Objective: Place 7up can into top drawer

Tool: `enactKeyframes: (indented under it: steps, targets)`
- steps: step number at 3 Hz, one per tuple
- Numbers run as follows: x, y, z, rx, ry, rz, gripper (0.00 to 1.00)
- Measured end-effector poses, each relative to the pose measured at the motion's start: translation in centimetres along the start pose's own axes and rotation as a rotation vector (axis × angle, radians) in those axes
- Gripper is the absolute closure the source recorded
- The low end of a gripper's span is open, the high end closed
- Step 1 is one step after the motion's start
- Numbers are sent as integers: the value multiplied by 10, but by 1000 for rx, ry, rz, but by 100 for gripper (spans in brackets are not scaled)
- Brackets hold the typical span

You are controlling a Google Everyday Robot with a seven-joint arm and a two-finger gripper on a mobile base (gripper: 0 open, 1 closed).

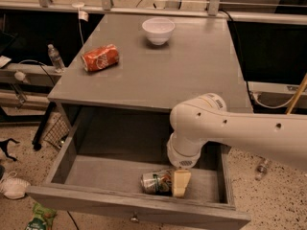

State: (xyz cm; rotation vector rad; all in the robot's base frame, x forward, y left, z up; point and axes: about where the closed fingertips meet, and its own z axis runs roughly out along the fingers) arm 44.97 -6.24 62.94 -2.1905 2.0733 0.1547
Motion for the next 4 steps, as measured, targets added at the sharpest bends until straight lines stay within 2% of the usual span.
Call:
enactKeyframes:
  steps: [1,2,3,4]
  targets:
    - [-1,0,-5,7,1,-6,0]
    - [2,-1,-31,45,15,-21,0]
    - [10,-3,-67,107,51,-6,0]
    - [34,0,-104,158,78,54,0]
